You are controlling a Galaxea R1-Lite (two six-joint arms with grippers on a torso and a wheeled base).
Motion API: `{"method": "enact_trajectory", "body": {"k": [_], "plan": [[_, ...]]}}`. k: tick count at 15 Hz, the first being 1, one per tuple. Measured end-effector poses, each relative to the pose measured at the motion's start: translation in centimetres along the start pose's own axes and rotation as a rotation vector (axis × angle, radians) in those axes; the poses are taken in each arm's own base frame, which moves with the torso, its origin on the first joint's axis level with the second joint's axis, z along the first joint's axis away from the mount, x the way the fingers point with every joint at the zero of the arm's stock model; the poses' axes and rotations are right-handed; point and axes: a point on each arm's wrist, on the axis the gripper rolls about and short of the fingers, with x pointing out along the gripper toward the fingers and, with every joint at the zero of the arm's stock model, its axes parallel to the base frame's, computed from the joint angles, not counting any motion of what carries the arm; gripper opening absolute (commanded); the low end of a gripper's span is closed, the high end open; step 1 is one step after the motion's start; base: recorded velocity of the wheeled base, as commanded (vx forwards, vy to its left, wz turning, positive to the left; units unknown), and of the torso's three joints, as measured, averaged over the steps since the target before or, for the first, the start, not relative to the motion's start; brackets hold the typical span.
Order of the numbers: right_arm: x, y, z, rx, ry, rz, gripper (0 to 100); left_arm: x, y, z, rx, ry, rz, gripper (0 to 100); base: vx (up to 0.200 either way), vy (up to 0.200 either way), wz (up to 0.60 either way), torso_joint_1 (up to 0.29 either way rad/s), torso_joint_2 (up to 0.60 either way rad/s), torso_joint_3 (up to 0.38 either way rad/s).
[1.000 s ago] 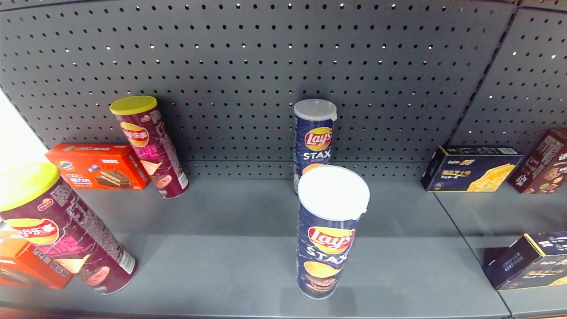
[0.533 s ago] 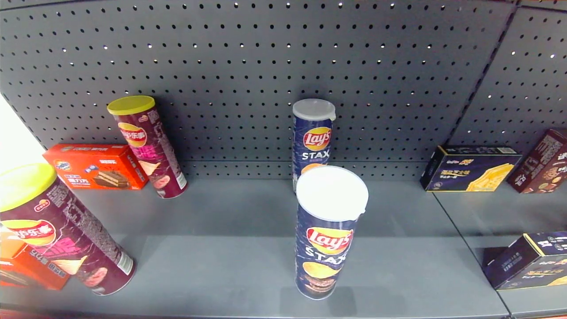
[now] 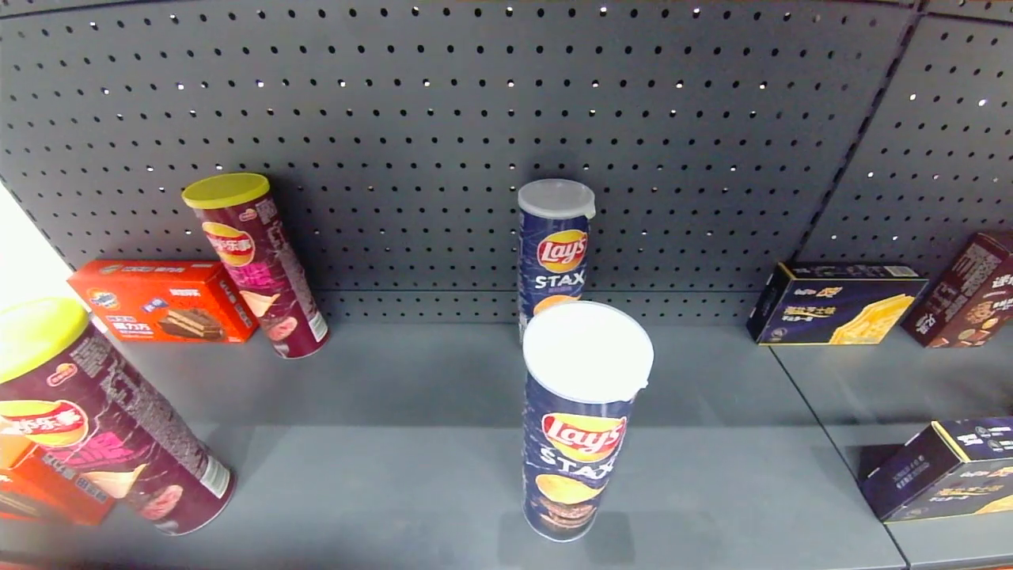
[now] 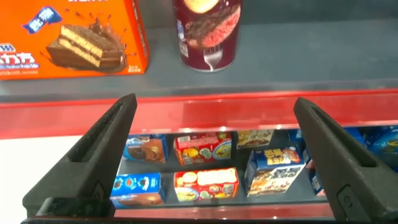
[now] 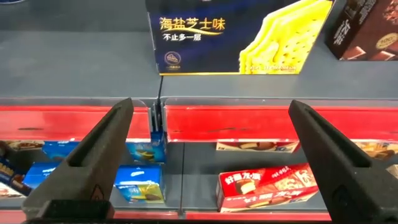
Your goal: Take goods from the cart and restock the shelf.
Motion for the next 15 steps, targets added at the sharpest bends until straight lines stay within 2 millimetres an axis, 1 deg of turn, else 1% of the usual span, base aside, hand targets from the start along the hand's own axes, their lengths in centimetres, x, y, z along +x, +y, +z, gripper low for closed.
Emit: {"method": "enact_trajectory", "body": {"k": [15], "plan": [[0.00, 0.00, -0.01, 0.000, 0.001, 0.001, 100, 0.00, 0.00, -0.01, 0.001, 0.000, 0.001, 100, 0.000, 0.000, 0.00, 0.000, 0.00, 0.000]]}}
